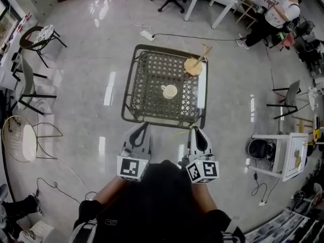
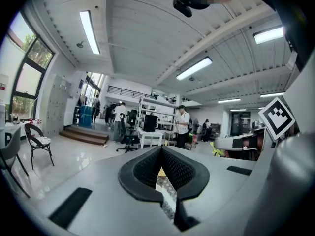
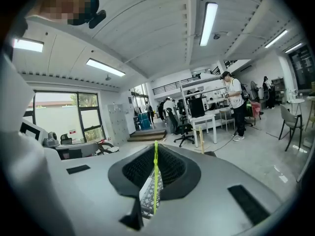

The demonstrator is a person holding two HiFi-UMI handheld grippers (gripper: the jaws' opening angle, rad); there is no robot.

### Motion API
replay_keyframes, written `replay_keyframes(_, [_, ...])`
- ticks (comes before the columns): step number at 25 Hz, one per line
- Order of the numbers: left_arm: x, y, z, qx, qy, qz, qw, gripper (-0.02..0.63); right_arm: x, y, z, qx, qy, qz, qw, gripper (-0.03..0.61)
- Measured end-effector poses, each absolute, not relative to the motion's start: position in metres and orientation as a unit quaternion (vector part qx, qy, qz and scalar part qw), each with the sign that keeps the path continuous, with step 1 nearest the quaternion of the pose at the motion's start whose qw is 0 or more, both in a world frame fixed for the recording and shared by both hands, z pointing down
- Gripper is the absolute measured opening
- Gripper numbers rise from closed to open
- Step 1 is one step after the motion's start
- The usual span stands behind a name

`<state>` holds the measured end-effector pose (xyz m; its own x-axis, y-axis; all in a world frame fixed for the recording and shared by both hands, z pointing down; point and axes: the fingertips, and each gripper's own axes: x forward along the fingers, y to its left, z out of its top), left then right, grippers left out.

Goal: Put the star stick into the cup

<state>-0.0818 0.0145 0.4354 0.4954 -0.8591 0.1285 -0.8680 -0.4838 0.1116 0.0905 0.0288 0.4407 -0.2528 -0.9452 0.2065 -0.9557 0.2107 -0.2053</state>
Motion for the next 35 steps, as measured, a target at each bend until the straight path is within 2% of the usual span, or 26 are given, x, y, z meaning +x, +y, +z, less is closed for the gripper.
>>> replay_keyframes(19, [-0.103,-0.077,0.446,0.847,-0.522,0.035,0.094,0.015,0.082,-0.084,0.459,0.606,-0.779,0.161,0.027,0.021])
replay_keyframes(35, [-0.07,-0.167,0.447,0.836,-0.538,0.04,0.1,0.015,0.11,-0.202,0.501,0.585,-0.787,0.189,0.05,0.021])
